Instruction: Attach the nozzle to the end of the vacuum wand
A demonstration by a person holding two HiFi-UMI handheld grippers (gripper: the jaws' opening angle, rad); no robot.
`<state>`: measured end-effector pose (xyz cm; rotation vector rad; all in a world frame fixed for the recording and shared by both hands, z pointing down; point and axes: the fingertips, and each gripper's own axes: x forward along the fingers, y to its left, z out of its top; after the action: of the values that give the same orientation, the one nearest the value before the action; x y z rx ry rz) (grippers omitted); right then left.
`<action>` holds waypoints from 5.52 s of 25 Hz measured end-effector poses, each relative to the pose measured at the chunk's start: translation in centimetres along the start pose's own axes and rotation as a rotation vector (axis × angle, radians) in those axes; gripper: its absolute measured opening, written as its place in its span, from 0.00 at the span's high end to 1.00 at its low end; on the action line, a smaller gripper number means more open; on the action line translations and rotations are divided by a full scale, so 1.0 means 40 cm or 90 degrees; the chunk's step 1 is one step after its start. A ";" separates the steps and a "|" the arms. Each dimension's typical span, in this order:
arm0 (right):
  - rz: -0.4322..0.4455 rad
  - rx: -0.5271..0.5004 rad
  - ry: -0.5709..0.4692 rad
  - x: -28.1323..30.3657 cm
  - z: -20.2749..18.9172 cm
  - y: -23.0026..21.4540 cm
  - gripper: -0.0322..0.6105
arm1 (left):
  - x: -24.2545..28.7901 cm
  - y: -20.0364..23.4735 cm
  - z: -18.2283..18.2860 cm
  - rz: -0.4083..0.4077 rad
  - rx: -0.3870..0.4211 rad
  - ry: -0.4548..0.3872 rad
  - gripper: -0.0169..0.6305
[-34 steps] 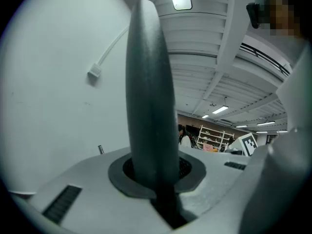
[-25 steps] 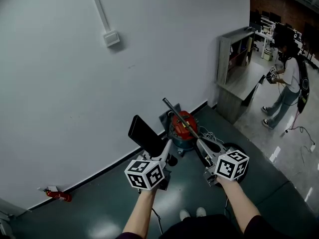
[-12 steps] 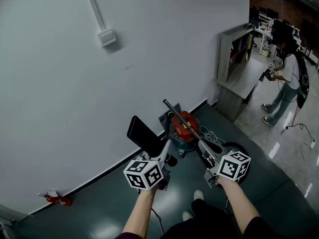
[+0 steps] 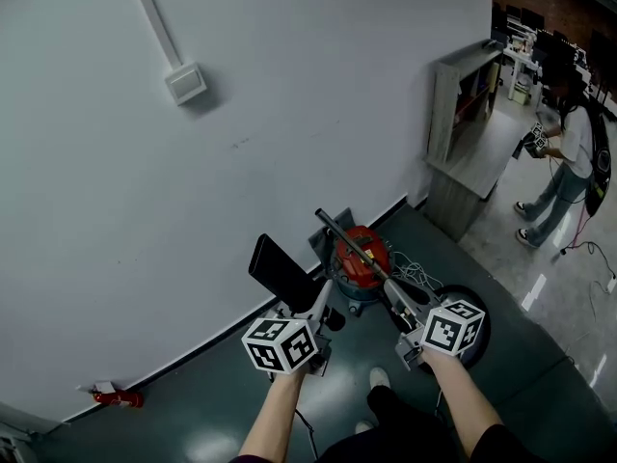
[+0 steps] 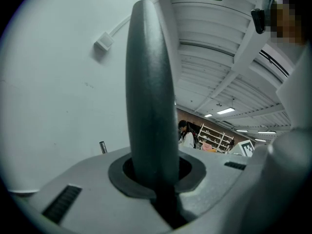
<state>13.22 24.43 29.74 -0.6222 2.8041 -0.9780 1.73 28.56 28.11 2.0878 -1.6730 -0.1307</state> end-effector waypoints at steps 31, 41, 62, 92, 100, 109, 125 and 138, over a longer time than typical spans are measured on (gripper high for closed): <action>0.035 0.075 0.083 0.345 0.081 -0.310 0.92 | 0.342 0.291 0.138 0.093 -0.025 0.008 0.88; 0.017 0.092 0.090 0.470 0.093 -0.365 0.92 | 0.435 0.406 0.177 0.086 -0.018 0.028 0.88; -0.043 0.098 0.116 0.719 0.083 -0.462 0.92 | 0.614 0.624 0.227 0.027 -0.041 0.065 0.88; 0.071 -0.182 0.278 0.882 -0.132 -0.603 0.91 | 0.730 0.799 0.239 0.062 -0.033 -0.036 0.88; 0.104 -0.320 0.336 0.905 -0.236 -0.623 0.76 | 0.727 0.832 0.199 0.067 -0.034 -0.050 0.88; 0.118 -0.374 0.382 0.935 -0.320 -0.653 0.67 | 0.757 0.842 0.169 0.060 -0.042 -0.060 0.88; 0.121 -0.418 0.408 0.983 -0.420 -0.709 0.67 | 0.788 0.875 0.108 0.059 -0.043 -0.055 0.88; 0.128 -0.448 0.400 0.985 -0.421 -0.705 0.71 | 0.810 0.886 0.084 0.055 -0.065 -0.046 0.88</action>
<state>-16.85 -2.19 61.67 -0.0497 3.6851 -0.1144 -23.08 -8.51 46.19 1.9539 -1.7572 -0.2613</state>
